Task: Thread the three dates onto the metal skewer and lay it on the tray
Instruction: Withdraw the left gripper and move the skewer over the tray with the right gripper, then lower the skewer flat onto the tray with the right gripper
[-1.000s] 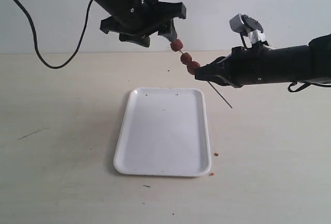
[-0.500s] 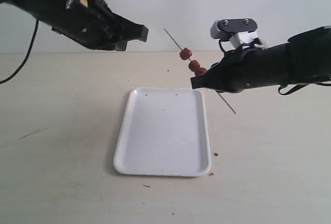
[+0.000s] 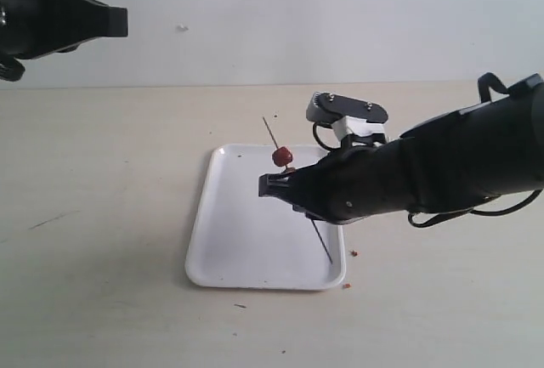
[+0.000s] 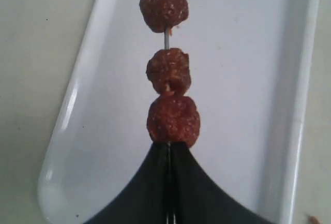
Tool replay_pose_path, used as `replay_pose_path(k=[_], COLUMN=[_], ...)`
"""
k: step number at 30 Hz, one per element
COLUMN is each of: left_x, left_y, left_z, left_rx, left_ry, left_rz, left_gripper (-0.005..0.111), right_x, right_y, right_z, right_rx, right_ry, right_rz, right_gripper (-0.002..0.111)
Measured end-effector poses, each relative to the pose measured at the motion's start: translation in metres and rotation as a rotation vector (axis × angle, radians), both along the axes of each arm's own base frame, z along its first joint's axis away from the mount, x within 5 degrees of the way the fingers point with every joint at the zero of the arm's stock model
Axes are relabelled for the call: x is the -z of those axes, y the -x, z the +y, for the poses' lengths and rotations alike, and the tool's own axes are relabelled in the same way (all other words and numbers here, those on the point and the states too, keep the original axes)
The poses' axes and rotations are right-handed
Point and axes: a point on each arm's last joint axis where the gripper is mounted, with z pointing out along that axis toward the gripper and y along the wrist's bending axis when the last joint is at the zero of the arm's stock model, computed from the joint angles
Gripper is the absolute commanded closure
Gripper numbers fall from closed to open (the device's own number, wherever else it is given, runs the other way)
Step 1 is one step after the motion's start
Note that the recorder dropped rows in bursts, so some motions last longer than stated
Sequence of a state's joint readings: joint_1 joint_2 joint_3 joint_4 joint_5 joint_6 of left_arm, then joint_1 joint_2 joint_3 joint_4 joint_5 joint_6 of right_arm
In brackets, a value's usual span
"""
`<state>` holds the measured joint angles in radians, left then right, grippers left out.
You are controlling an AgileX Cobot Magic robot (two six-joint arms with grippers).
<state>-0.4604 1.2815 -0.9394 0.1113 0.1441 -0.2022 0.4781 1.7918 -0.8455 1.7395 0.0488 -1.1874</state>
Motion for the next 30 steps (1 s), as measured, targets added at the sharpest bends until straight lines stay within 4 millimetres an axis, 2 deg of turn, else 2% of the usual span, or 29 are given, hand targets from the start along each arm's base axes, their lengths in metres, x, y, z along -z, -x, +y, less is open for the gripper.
replay_pose_path(k=[5, 10, 13, 21, 30], left_x=[-0.009, -0.010, -0.009, -0.009, -0.009], left_y=[0.008, 0.011, 0.011, 0.011, 0.011], left_z=[0.004, 0.006, 0.006, 0.006, 0.006], left_rx=[-0.005, -0.007, -0.008, -0.009, -0.011], left_ry=[0.014, 0.012, 0.011, 0.010, 0.013], left_rz=[-0.015, -0.007, 0.000, 0.006, 0.007], left_gripper=[0.107, 0.107, 0.107, 0.107, 0.107], right_x=[0.001, -0.001, 0.004, 0.036, 0.036], right_y=[0.010, 0.018, 0.020, 0.018, 0.016], right_z=[0.012, 0.026, 0.034, 0.043, 0.047], right_rx=[0.175, 0.241, 0.262, 0.252, 0.256], right_ry=[0.053, 0.037, 0.025, 0.039, -0.017], right_rz=[-0.002, -0.050, -0.068, -0.072, -0.089], right_gripper=[0.108, 0.108, 0.108, 0.108, 0.108])
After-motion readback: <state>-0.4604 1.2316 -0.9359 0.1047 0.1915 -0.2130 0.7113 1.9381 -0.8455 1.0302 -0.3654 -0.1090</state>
